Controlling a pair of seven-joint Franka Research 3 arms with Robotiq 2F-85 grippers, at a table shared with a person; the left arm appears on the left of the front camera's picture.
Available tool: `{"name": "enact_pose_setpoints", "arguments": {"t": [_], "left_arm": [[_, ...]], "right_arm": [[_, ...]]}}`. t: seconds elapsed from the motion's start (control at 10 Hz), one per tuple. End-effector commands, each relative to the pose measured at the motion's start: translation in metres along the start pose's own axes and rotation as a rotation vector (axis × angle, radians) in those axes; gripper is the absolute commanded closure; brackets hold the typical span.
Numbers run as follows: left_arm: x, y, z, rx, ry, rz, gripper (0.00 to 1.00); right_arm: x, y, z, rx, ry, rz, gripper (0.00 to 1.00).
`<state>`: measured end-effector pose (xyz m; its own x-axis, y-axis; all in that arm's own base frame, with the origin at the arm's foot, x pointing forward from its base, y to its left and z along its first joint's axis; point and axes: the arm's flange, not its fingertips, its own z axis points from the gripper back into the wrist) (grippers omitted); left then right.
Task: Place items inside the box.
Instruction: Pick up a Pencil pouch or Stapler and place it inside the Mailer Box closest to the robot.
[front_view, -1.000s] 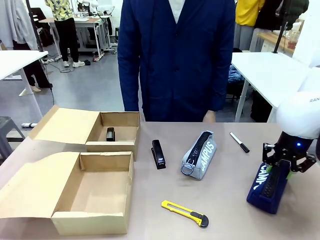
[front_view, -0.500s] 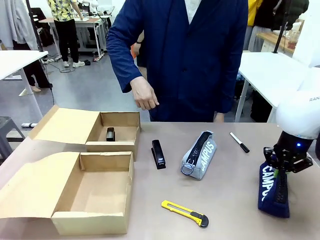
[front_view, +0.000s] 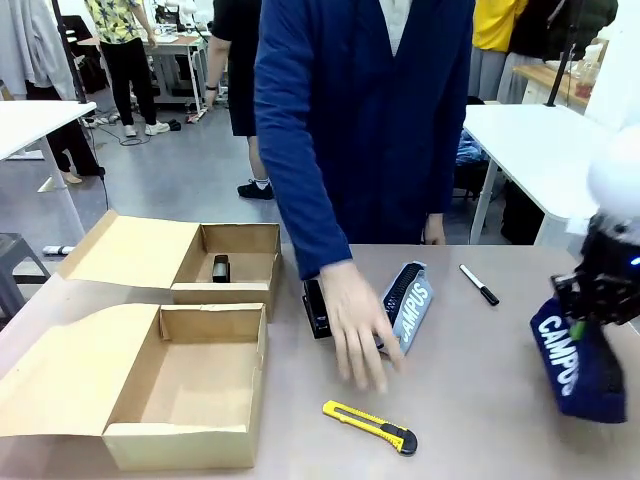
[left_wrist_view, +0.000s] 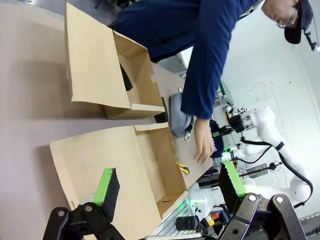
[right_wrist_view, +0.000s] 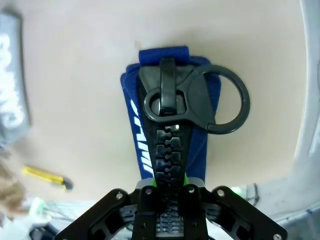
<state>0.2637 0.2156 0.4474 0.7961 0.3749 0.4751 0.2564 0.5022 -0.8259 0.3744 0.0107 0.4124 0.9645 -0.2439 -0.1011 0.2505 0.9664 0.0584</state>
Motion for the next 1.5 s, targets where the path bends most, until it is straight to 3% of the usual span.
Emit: {"name": "enact_pose_setpoints", "arguments": {"t": [0.0, 0.2, 0.5, 0.6, 0.7, 0.9, 1.0, 1.1, 1.2, 1.4], "left_arm": [[0.001, -0.001, -0.001, -0.019, -0.017, -0.018, 0.0], [0.001, -0.001, -0.001, -0.019, -0.017, -0.018, 0.0], [0.001, -0.001, -0.001, -0.019, -0.017, -0.018, 0.0], [0.001, -0.001, -0.001, -0.019, -0.017, -0.018, 0.0], [0.001, -0.001, -0.001, -0.019, -0.017, -0.018, 0.0], [0.001, -0.001, -0.001, -0.019, -0.017, -0.018, 0.0], [0.001, -0.001, -0.001, -0.019, -0.017, -0.018, 0.0], [0.001, -0.001, -0.001, -0.019, -0.017, -0.018, 0.0], [0.001, -0.001, -0.001, -0.019, -0.017, -0.018, 0.0], [0.001, -0.001, -0.001, -0.019, -0.017, -0.018, 0.0]], "right_arm": [[-0.036, -0.034, 0.071, 0.173, 0.082, 0.211, 1.0], [-0.063, -0.042, 0.088, 0.517, 0.11, 0.403, 1.0], [-0.061, 0.015, 0.061, 0.776, 0.239, 0.13, 1.0], [-0.067, 0.034, 0.056, 0.797, 0.288, 0.146, 1.0], [-0.074, -0.012, 0.074, 0.686, 0.19, 0.269, 1.0], [-0.074, -0.012, 0.074, 0.686, 0.19, 0.269, 1.0], [-0.07, 0.008, 0.057, 0.721, 0.251, 0.223, 0.92], [-0.074, -0.011, 0.06, 0.569, 0.097, 0.073, 0.92], [-0.077, -0.025, 0.061, 0.488, 0.034, 0.019, 0.92], [-0.076, -0.017, 0.056, 0.444, 0.03, 0.011, 0.92]]}}
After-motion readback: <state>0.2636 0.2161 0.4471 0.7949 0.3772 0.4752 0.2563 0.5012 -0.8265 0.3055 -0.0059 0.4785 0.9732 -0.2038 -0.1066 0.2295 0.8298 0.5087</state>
